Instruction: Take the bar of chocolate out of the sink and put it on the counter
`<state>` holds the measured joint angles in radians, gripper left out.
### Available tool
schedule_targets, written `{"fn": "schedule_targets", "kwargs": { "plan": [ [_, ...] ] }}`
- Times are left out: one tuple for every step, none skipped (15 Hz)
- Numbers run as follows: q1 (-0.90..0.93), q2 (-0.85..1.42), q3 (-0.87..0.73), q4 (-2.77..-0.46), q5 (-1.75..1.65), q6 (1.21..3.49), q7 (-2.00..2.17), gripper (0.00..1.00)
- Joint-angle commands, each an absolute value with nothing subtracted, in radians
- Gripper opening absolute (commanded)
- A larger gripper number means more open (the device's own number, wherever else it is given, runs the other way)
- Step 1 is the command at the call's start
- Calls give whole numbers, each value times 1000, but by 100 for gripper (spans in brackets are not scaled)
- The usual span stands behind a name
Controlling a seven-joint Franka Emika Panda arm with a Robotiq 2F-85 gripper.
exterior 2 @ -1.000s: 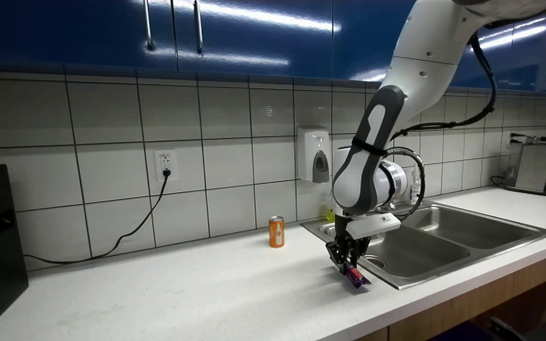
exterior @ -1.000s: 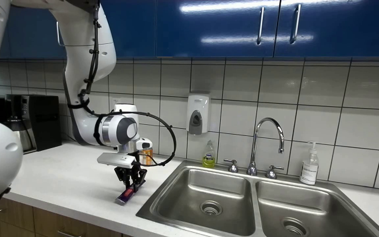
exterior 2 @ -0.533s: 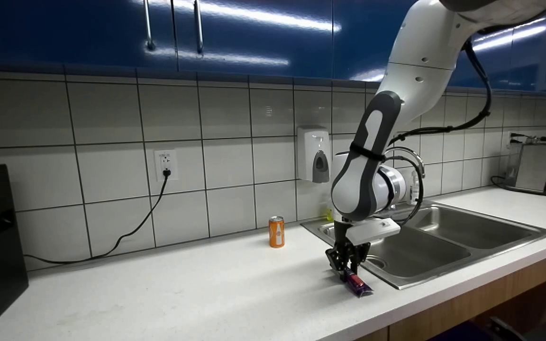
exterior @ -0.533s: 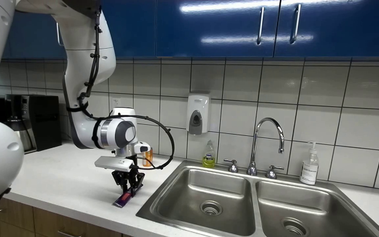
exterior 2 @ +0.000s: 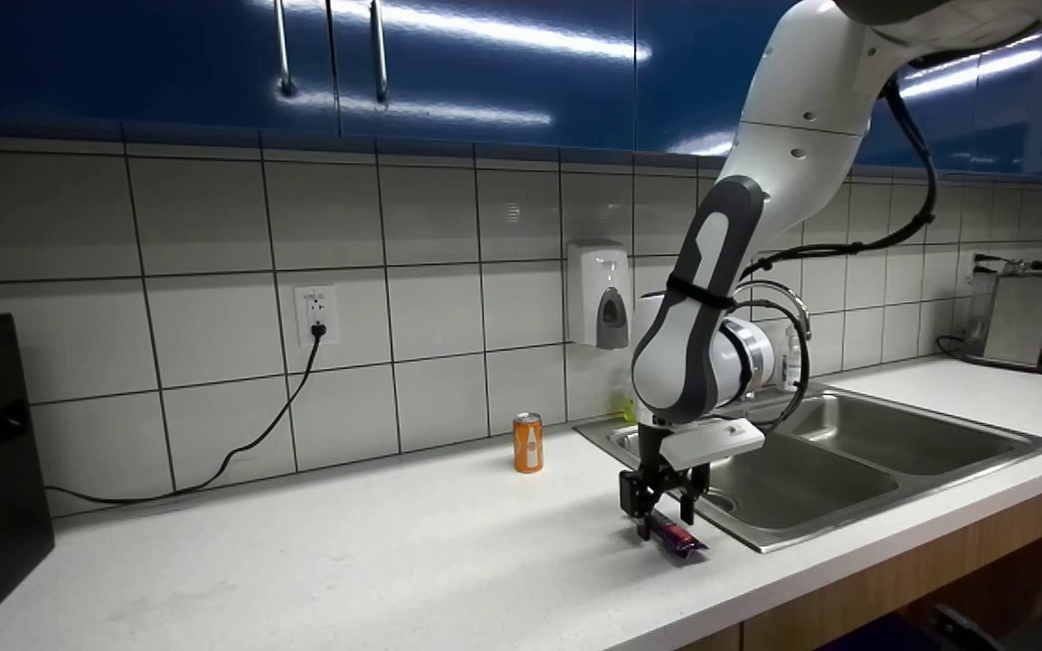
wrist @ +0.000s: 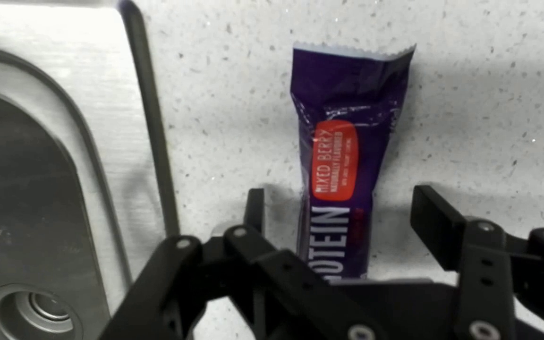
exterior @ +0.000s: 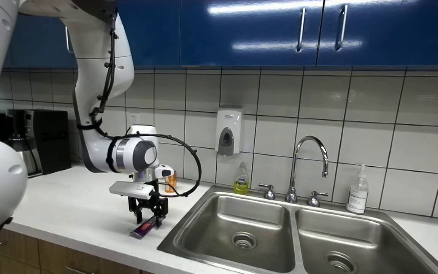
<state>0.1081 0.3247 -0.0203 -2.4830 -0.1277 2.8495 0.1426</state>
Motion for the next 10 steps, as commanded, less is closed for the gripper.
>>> {"fn": "schedule_targets", "kwargs": {
  "plan": [
    [105,291,-15,-2496,-95,2838,142,100],
    [102,281,-13,-2500,-85,2835,143,100],
    [98,272,-9,-2503,-74,2834,138,100],
    [101,260,-13,-2508,-70,2836,145,100],
    [100,248,-13,-2515,-65,2839,144,100],
    [99,235,-10,-2522,-59,2841,141,100],
    [99,222,-11,-2529,-56,2844,141,100],
    [100,211,-13,-2535,-55,2842,145,100],
    [99,199,-14,-2541,-56,2831,143,100],
    [99,186,-16,-2549,-60,2820,141,100]
  ]
}}
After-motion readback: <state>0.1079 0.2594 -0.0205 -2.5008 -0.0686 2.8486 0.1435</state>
